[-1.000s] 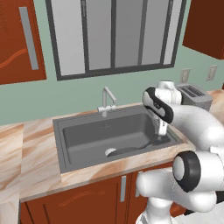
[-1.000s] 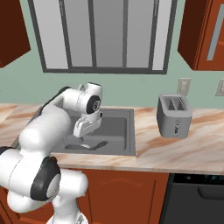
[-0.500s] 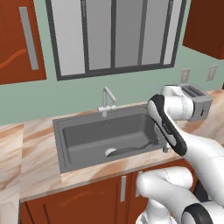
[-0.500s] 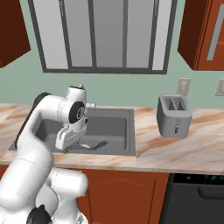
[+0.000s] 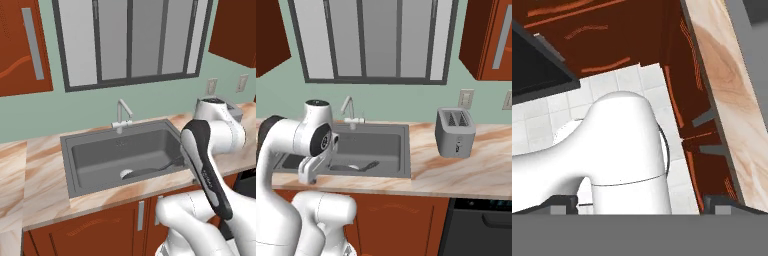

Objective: Move the pot and pan from the stove into the sink.

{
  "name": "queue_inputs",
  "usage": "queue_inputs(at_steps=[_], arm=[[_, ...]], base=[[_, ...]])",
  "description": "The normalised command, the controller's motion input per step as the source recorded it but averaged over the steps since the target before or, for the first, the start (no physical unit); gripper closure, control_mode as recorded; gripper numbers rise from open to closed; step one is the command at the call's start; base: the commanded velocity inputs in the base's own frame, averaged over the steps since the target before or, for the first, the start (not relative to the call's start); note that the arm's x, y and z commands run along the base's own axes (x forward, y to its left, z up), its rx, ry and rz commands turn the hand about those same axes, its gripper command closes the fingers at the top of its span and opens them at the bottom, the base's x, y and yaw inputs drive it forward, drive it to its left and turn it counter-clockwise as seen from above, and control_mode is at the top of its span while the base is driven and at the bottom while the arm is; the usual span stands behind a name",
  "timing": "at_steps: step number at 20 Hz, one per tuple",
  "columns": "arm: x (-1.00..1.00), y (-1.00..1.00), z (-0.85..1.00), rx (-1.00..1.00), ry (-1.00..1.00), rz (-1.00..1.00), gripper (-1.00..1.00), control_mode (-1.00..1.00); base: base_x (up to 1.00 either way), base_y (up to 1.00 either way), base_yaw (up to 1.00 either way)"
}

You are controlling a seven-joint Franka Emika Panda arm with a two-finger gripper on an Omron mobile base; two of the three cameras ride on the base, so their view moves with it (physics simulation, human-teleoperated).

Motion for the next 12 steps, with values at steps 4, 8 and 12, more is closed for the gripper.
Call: queue_inputs(at_steps=[4, 8, 12], arm=[[-0.39, 0.07, 0.17, 0.0, -0.37, 0.01, -1.0, -1.0], [-0.04, 0.0, 0.0, 0.0, -0.06, 0.0, -1.0, -1.0], [-0.04, 0.0, 0.0, 0.0, 0.0, 0.0, -1.0, -1.0]], base=[[0.0, 0.0, 0.0], [0.0, 0.0, 0.0], [0.0, 0.0, 0.0]])
